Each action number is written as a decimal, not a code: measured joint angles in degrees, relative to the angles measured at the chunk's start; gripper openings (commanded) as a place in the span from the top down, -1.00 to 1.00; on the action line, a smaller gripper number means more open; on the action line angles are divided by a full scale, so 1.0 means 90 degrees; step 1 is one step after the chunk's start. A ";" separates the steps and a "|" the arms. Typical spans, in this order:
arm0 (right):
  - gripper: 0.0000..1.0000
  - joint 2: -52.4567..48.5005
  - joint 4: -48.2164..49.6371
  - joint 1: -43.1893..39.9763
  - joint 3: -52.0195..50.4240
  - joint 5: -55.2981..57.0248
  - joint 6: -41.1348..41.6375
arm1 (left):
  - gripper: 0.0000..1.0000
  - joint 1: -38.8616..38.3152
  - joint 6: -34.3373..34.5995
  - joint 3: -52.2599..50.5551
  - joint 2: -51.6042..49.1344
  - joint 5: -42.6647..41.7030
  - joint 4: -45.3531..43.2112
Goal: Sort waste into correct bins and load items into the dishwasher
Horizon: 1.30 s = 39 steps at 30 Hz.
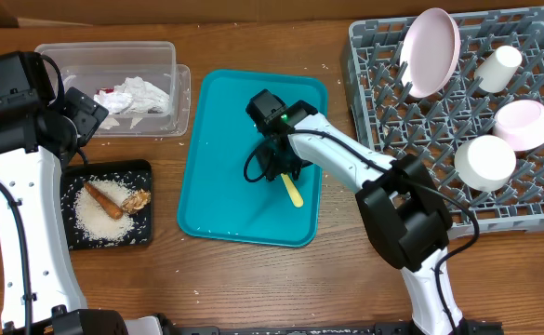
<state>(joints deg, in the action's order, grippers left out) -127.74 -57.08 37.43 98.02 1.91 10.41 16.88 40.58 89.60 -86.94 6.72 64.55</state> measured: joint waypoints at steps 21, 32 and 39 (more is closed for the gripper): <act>0.93 -0.0148 -0.1375 -0.0158 0.1100 0.0117 0.0007 | -1.00 0.0000 0.0000 0.0000 0.0000 0.0000 0.0002; 0.91 0.0027 -0.2115 -0.2018 0.3900 0.0911 -0.0262 | -1.00 0.0000 0.0000 0.0000 0.0000 0.0000 0.0000; 0.88 0.0121 -0.1321 -0.3436 0.4019 0.0374 -0.1001 | -1.00 -0.0002 0.0000 0.0000 0.0000 -0.0002 0.0000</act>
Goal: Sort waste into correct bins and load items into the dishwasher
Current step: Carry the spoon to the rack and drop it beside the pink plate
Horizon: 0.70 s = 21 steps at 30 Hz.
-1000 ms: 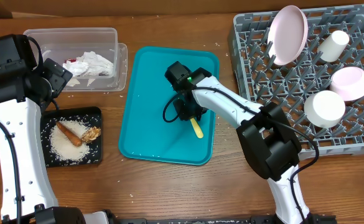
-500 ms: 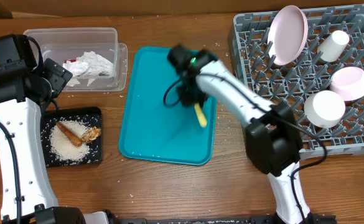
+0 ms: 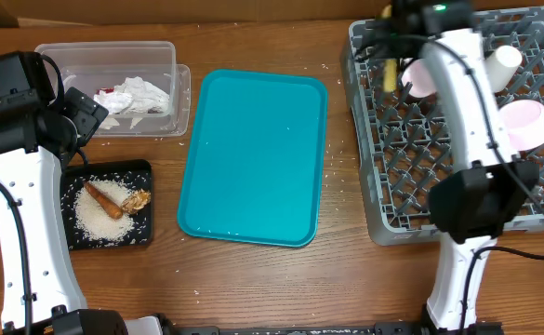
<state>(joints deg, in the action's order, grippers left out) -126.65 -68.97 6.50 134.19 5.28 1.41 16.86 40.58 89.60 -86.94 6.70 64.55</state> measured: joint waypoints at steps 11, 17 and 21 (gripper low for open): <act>0.09 -0.0272 0.0435 -0.0265 0.0000 -0.0857 -0.0284 | -1.00 0.0002 0.0000 0.0000 0.0000 0.0002 0.0000; -0.49 -0.0352 0.0440 -0.0214 -0.0007 -0.0964 -0.0347 | -1.00 0.0000 0.0000 0.0000 0.0000 0.0000 0.0002; -0.48 -0.0352 0.0372 -0.0206 -0.0007 -0.1008 -0.0323 | -1.00 0.0002 0.0000 0.0000 0.0000 0.0000 0.0002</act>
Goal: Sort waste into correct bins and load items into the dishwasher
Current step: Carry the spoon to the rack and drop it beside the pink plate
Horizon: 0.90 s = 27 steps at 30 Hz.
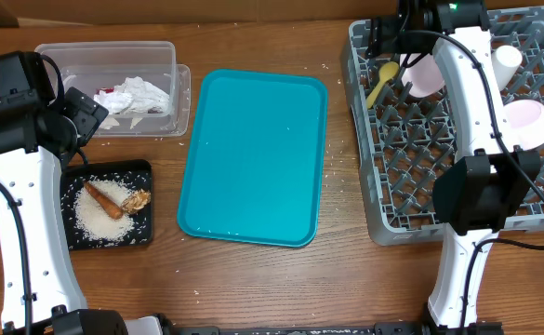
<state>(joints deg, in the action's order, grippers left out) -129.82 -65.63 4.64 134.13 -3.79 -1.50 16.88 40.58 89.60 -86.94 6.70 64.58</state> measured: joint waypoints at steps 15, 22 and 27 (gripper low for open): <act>-0.48 0.0061 -0.0636 0.0644 0.0000 -0.0933 0.0461 | -1.00 0.0000 0.0000 0.0000 0.0000 0.0002 0.0000; -0.45 0.0119 -0.1537 0.1149 -0.0015 -0.1292 0.0670 | -1.00 0.0000 0.0000 0.0000 0.0000 0.0002 -0.0002; 0.44 0.0146 -0.1736 0.1911 -0.0452 -0.0743 0.1377 | -0.99 0.0000 0.0000 0.0000 0.0000 0.0002 -0.0002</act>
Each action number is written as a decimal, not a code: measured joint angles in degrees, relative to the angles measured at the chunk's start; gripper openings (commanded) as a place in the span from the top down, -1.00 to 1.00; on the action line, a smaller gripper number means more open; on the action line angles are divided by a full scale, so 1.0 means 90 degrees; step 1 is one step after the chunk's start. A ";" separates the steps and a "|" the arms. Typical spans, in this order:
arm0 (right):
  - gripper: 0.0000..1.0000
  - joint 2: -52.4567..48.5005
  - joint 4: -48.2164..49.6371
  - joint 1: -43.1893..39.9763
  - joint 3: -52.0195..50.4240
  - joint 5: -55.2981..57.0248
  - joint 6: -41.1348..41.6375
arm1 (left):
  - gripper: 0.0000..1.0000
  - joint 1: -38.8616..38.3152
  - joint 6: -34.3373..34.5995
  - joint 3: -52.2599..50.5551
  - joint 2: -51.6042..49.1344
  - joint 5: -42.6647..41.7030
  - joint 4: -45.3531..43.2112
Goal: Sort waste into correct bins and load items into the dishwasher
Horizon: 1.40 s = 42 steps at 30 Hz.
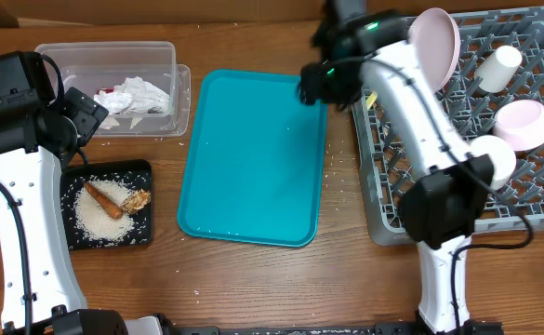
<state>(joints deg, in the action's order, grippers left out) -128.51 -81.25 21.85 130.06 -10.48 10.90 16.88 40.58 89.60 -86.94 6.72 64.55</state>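
My right gripper (311,86) hangs over the far right corner of the empty teal tray (253,158); it looks open and holds nothing. A short piece of the yellow spoon (371,99) shows in the left edge of the grey dish rack (392,200), mostly hidden by the right arm. The rack also holds a pink plate (434,39), a white cup (499,65), a pink bowl (524,126) and a white bowl (491,158). My left gripper (87,113) sits at the near left corner of the clear bin (160,56); its jaws are not readable.
The clear bin holds crumpled white tissue (139,93). A black tray (139,172) with rice and food scraps lies near the left arm. Crumbs dot the wooden table (346,270) around the teal tray.
My right gripper has left the rack's far left corner and now hangs over the teal tray's far right corner. The spoon stays in the rack. The left arm has not moved.
My right gripper was down on the yellow spoon in the middle of the teal tray. Then it was over the rack's far left corner with the spoon and the tray was bare. Then the spoon lay in the rack, and now the gripper is back over the tray.
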 measured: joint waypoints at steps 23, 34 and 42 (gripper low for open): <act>0.92 0.0000 0.0954 0.0685 -0.3674 0.0090 0.2057 | -1.00 0.0000 0.0000 0.0000 0.0000 0.0000 0.0002; 0.92 0.0002 0.0624 0.0525 -0.3677 0.0797 0.1960 | -1.00 0.0000 0.0000 0.0000 0.0000 0.0000 0.0000; 0.93 0.0002 0.0653 0.0160 -0.3626 0.1243 0.1270 | -0.99 0.0000 0.0000 0.0000 0.0000 0.0000 0.0002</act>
<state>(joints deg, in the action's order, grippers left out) -128.49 -75.37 23.29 97.43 0.71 22.33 16.88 40.58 89.60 -86.94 6.72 64.58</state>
